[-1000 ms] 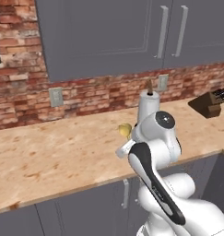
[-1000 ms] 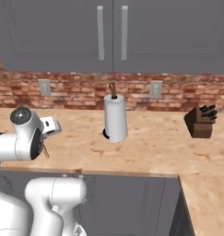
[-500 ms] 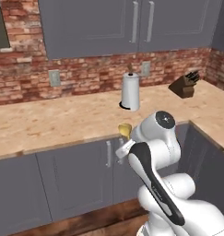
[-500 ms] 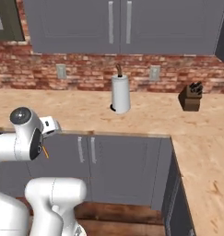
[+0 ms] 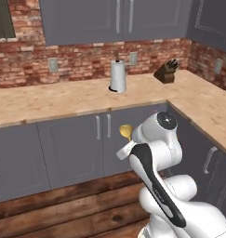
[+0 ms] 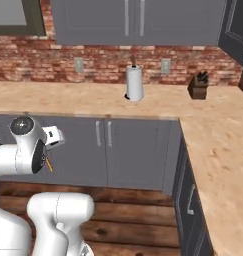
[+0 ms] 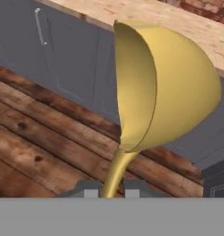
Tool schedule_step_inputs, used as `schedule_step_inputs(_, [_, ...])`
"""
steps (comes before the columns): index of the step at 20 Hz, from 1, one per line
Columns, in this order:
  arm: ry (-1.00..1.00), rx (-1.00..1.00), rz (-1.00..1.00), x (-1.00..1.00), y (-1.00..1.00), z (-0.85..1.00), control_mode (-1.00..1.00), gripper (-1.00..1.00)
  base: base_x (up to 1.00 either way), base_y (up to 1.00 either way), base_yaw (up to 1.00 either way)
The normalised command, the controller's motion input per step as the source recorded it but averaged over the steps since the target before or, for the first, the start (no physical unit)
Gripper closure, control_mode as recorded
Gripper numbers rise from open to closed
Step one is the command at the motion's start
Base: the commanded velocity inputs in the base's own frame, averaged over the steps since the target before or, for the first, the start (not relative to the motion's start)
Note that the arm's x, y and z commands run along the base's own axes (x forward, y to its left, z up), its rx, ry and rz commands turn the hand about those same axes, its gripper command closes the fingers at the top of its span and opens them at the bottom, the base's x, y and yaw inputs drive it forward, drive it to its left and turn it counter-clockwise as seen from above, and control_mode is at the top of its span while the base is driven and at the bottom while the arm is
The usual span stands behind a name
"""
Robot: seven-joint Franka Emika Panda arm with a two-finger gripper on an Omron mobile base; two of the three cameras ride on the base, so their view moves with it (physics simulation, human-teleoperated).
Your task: Take the fork and place it on the left side of the plate. Then take the spoon and place it on the right side of the plate. Make sure they're directly next to the plate.
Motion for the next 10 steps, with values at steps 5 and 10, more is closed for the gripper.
schedule_step_inputs(5, [0.00,0.00,0.00,0.00,0.00,0.00,1.00,1.00,-1.00,0.19,0.01])
schedule_step_inputs(10, [0.00,0.00,0.00,0.00,0.00,0.00,1.00,1.00,-1.00,0.17,0.01])
